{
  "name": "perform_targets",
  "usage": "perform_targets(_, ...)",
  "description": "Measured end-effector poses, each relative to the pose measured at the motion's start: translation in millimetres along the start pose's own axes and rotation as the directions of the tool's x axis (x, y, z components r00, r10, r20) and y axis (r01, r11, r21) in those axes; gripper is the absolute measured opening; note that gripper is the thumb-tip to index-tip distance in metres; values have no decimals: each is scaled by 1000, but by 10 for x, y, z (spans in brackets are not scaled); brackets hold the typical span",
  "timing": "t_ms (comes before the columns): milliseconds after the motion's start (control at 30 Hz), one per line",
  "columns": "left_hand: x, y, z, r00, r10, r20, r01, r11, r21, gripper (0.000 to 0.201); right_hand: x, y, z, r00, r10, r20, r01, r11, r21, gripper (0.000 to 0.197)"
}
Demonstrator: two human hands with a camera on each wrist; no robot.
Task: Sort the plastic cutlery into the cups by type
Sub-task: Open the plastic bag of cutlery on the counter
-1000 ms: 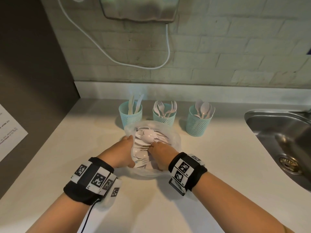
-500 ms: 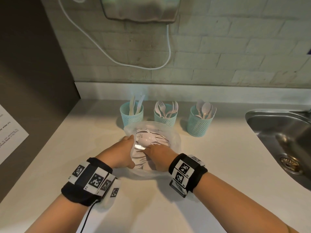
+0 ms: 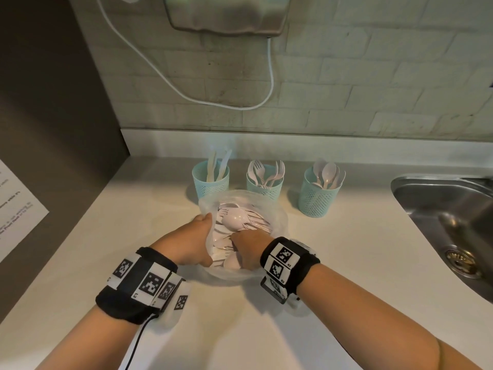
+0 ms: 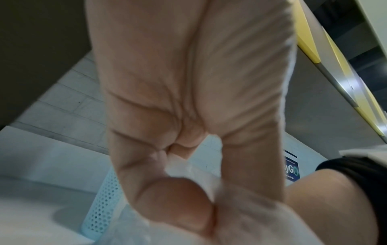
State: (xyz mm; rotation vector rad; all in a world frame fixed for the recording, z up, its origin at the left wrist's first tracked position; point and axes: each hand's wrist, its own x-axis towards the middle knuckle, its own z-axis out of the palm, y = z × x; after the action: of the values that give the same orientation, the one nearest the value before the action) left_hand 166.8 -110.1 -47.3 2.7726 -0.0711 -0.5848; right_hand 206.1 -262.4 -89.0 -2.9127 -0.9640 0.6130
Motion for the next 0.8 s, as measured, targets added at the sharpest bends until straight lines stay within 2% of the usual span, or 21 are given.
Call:
perform_targets(133, -12, 5, -15, 1000, -1, -13, 1, 1000, -4, 108, 3, -39, 0, 999, 16, -34, -18, 998, -53, 25)
perform_targets(367, -30, -15, -2, 1000, -18, -24, 17, 999, -34, 108, -1, -35, 40, 1000, 14, -20, -16, 996, -84, 29)
perform_targets(567, -39, -53, -16, 999, -19, -29, 16, 996, -90, 108, -4, 18, 1, 999, 41, -5, -41, 996, 76, 34)
perform_targets(700, -34, -17, -14, 995, -22, -94, 3, 979, -204, 99, 36, 9, 12, 996, 62, 60, -67, 994, 88, 29)
perform_targets(800, 16, -3, -2, 982, -63, -180, 1, 946, -325, 82, 69, 27, -7, 995, 86, 55, -92, 989, 116, 32)
